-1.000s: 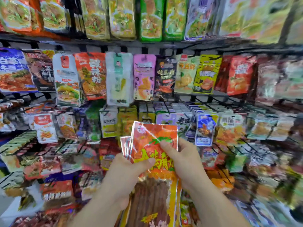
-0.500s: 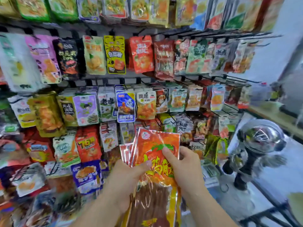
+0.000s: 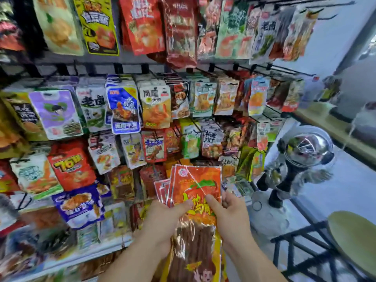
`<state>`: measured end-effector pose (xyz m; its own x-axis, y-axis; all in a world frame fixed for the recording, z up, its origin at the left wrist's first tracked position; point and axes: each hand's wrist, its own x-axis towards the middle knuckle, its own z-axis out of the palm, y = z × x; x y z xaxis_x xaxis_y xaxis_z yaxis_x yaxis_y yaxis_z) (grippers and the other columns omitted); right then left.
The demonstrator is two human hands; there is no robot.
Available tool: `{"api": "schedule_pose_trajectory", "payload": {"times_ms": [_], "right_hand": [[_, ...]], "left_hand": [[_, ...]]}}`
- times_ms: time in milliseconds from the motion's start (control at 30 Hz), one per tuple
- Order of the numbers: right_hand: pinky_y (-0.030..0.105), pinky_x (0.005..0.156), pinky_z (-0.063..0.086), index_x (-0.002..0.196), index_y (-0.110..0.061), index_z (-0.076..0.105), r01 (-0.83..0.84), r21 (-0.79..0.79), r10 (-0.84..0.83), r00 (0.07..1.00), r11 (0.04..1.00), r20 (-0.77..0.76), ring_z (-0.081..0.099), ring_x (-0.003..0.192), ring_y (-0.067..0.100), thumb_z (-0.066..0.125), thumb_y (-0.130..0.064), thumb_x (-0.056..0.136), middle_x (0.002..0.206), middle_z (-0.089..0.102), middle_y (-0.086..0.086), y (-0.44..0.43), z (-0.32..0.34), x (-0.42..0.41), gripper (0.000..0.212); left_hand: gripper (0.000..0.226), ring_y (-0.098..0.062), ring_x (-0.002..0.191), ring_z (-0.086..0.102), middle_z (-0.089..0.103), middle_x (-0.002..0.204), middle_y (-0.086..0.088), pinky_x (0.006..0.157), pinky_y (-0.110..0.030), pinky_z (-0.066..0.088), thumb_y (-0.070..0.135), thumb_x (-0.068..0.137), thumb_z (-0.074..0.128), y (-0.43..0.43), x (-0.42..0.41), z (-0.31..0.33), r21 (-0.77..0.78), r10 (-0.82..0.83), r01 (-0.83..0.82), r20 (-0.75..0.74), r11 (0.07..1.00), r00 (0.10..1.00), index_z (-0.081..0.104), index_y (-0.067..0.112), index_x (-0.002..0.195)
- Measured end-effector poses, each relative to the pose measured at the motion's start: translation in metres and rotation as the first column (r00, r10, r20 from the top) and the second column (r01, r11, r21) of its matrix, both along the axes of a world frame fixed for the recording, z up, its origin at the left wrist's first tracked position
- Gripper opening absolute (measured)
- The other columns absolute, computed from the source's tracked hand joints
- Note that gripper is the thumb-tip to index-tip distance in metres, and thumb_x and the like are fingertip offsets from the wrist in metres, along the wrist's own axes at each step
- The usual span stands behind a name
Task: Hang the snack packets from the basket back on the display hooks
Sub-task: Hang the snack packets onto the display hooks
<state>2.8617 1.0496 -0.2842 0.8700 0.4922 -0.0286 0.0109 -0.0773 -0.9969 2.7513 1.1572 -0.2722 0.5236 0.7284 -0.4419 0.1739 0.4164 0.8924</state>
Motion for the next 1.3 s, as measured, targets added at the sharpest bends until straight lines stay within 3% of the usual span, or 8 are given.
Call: {"api": "schedule_pose_trajectory", "payload": {"times_ms": [100, 167, 267, 533, 633, 800, 933, 1300], "right_hand": [[0.033, 0.059, 0.019, 0.064, -0.018, 0.029, -0.012, -0.089, 0.014, 1.0, 0.996, 0.016, 0.02, 0.054, 0.009, 0.075, -0.019, 0.094, 0.053, 0.021, -0.011, 0.017, -0.025, 0.012, 0.056], [0.035, 0.058, 0.032, 0.063, -0.011, 0.044, -0.014, -0.09, 0.009, 0.999, 0.996, -0.05, 0.036, 0.054, 0.01, 0.074, -0.022, 0.096, 0.052, 0.04, 0.001, 0.033, -0.04, 0.019, 0.046], [0.058, 0.068, 0.056, 0.086, -0.007, 0.07, -0.078, -0.089, 0.061, 0.982, 0.993, -0.179, 0.064, 0.072, 0.032, 0.07, -0.032, 0.097, 0.087, 0.069, 0.03, 0.054, -0.054, 0.021, 0.028], [0.061, 0.087, 0.059, 0.103, -0.027, 0.077, -0.182, -0.023, 0.172, 0.957, 0.983, -0.232, 0.075, 0.097, 0.032, 0.064, -0.024, 0.102, 0.103, 0.079, 0.007, 0.086, -0.059, 0.043, 0.013], [0.059, 0.087, 0.059, 0.101, -0.03, 0.077, -0.231, -0.013, 0.224, 0.954, 0.973, -0.197, 0.075, 0.097, 0.03, 0.075, -0.024, 0.095, 0.102, 0.079, 0.003, 0.097, -0.064, 0.057, 0.009], [0.052, 0.077, 0.062, 0.106, -0.01, 0.074, -0.385, 0.052, 0.384, 0.881, 0.922, -0.278, 0.076, 0.091, 0.039, 0.074, -0.016, 0.095, 0.098, 0.079, 0.011, 0.111, -0.068, 0.076, 0.012], [0.04, 0.073, 0.065, 0.108, -0.006, 0.073, -0.469, 0.1, 0.474, 0.817, 0.877, -0.327, 0.077, 0.089, 0.027, 0.071, -0.008, 0.096, 0.096, 0.08, 0.007, 0.116, -0.069, 0.08, 0.012], [0.054, 0.086, 0.062, 0.111, -0.008, 0.071, -0.594, 0.148, 0.598, 0.697, 0.791, -0.397, 0.076, 0.097, 0.034, 0.071, -0.006, 0.095, 0.104, 0.079, 0.012, 0.136, -0.081, 0.023, 0.016]], "left_hand": [[0.088, -0.032, 0.103, 0.075, 0.079, 0.108, -0.011, 0.098, -0.058, 0.056, 0.057, 0.044, 0.101, 0.02, 0.009, -0.027, -0.069, -0.02, 0.017, -0.045, 0.997, 0.999, 0.071, 0.011, 0.114], [0.05, -0.032, 0.097, 0.077, 0.081, 0.101, -0.011, 0.096, -0.055, 0.058, 0.031, 0.07, 0.097, 0.033, 0.011, -0.025, -0.082, -0.025, 0.023, -0.018, 0.996, 1.0, 0.074, 0.009, 0.109], [0.019, -0.029, 0.094, 0.078, 0.081, 0.096, -0.009, 0.096, -0.051, 0.058, 0.009, 0.087, 0.082, 0.056, 0.017, -0.036, -0.11, -0.042, 0.04, -0.012, 0.993, 0.999, 0.079, 0.008, 0.106], [0.015, -0.023, 0.091, 0.078, 0.082, 0.095, -0.003, 0.086, -0.04, 0.059, 0.012, 0.09, 0.08, 0.076, 0.031, -0.048, -0.089, 0.059, -0.065, -0.069, 0.994, 0.996, 0.078, 0.013, 0.104], [0.013, -0.029, 0.095, 0.078, 0.082, 0.094, -0.006, 0.096, -0.051, 0.058, 0.011, 0.089, 0.081, 0.072, 0.038, -0.047, -0.057, 0.152, -0.158, -0.095, 0.986, 0.984, 0.079, 0.011, 0.102], [0.012, -0.021, 0.081, 0.072, 0.078, 0.084, -0.003, 0.069, -0.029, 0.049, 0.017, 0.09, 0.081, 0.058, 0.043, -0.035, -0.066, 0.342, -0.348, -0.091, 0.935, 0.935, 0.072, 0.011, 0.095], [0.007, -0.019, 0.09, 0.077, 0.081, 0.084, 0.002, 0.078, -0.035, 0.054, 0.021, 0.089, 0.081, 0.048, 0.04, -0.035, -0.048, 0.432, -0.435, -0.071, 0.899, 0.899, 0.078, 0.016, 0.093], [0.013, -0.028, 0.096, 0.078, 0.081, 0.101, -0.008, 0.099, -0.055, 0.056, 0.014, 0.092, 0.077, 0.045, -0.026, -0.05, -0.038, 0.558, -0.56, -0.046, 0.828, 0.828, 0.08, 0.016, 0.104]]}}
